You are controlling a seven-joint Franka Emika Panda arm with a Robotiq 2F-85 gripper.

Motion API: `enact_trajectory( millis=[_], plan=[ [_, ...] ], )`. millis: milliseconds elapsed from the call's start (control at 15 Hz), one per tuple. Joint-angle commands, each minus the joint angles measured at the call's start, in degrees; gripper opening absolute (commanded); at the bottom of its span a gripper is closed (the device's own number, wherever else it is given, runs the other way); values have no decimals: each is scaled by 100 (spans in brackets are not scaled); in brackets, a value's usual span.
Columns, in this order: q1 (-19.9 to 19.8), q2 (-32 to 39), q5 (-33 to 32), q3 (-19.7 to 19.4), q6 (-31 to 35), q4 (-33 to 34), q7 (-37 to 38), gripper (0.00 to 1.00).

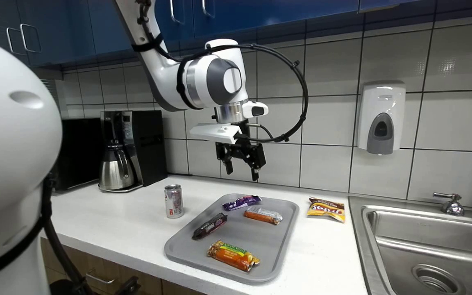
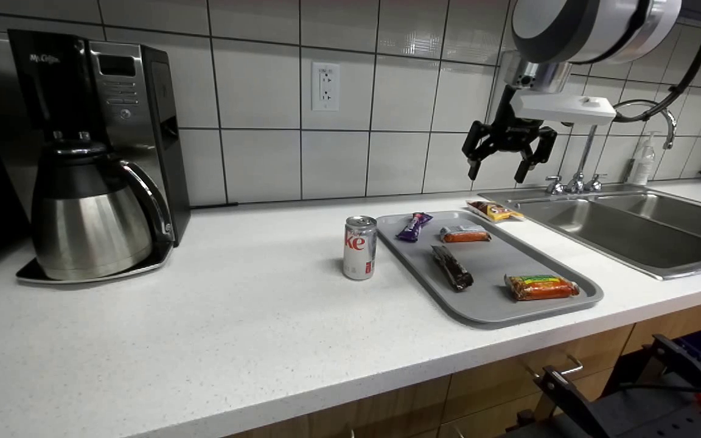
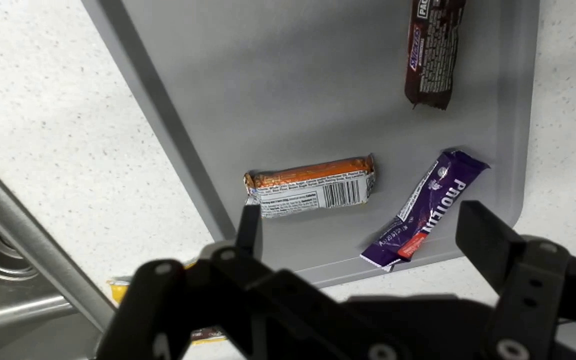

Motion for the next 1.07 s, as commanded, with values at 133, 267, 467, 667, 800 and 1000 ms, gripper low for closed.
enact_trajectory(
  millis=[133,267,467,667,800,1000],
  plan=[
    [127,660,-9,94,-217,721,799,100],
    [224,891,73,95,-234,931,928,100],
    [376,1247,85,57,-221,1268,1167,100],
    [535,1590,40,-32,-244,1622,1457,100],
    [644,1830,20,-95,-274,1872,1636,100],
    [807,2182,58,-191,-326,2241,1851,100]
  ],
)
